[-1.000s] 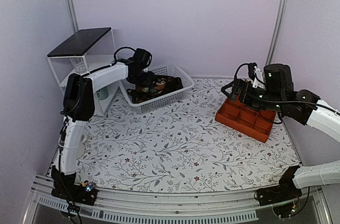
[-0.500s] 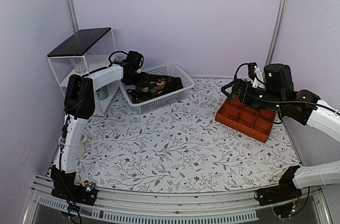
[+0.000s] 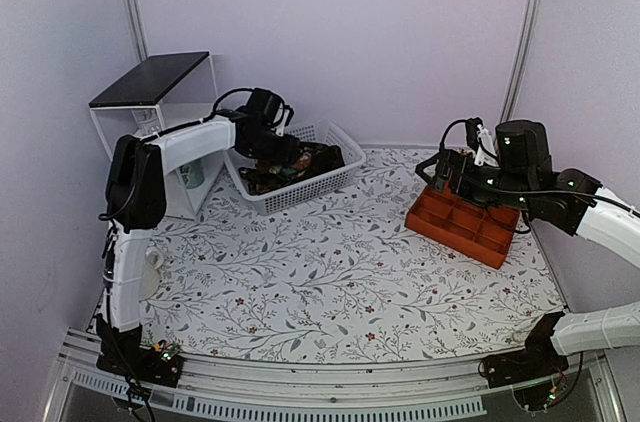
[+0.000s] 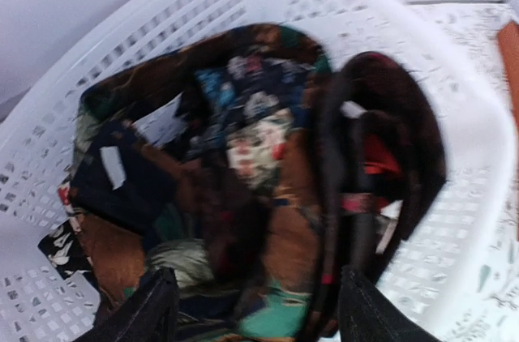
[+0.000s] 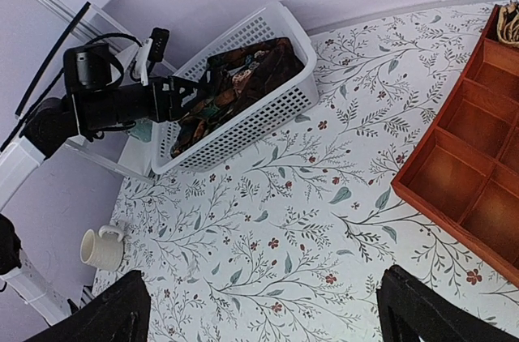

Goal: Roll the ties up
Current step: Pick up the tie from the center of the board.

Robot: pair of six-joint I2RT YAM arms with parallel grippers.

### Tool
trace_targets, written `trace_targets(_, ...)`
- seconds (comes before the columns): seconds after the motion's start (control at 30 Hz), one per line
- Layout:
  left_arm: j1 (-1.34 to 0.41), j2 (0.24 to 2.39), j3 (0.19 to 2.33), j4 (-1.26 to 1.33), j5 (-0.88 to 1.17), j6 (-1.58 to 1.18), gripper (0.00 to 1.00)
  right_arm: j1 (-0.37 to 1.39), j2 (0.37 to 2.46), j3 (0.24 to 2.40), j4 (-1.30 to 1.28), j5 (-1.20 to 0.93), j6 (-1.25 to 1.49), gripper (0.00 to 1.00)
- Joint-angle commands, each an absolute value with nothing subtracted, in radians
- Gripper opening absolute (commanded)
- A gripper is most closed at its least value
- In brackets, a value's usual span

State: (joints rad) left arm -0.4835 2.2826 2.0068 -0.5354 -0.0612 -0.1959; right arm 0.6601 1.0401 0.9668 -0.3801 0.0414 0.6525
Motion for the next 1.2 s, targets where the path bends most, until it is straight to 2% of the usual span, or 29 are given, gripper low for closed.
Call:
trace_targets(0.0,-0.501,2.243,1.959,-0.502,0.029,-0.154,0.67,0.66,1.044,0.976,-0.368,0.035,0.637,0.99)
trace_targets(0.27,-0.505,2.291,1.941,-0.494,0.025,-0.14,0.61,0.66,1.014,0.967,-0.379,0.043,0.642,0.99)
trace_targets(0.4,-0.505,2.31,1.941,-0.491,0.018,-0.133,0.51,0.66,1.005,0.966,-0.383,0.044,0.646,0.99)
trace_targets(0.57,-0.505,2.306,1.929,-0.486,0.024,-0.128,0.46,0.66,0.997,0.964,-0.387,0.054,0.649,0.99)
trace_targets(0.6,-0.505,2.305,1.927,-0.485,0.023,-0.126,0.4,0.66,0.997,0.965,-0.387,0.054,0.65,0.99)
trace_targets(0.7,-0.505,2.29,1.922,-0.485,0.021,-0.124,0.14,0.66,0.993,0.964,-0.387,0.054,0.65,0.99)
trace_targets(0.77,-0.507,2.268,1.916,-0.484,0.03,-0.123,0.01,0.66,0.99,0.962,-0.388,0.055,0.65,0.99)
trace_targets(1.17,-0.508,2.051,1.913,-0.472,0.197,-0.183,0.0,0.66,0.964,0.932,-0.362,0.047,0.661,0.99)
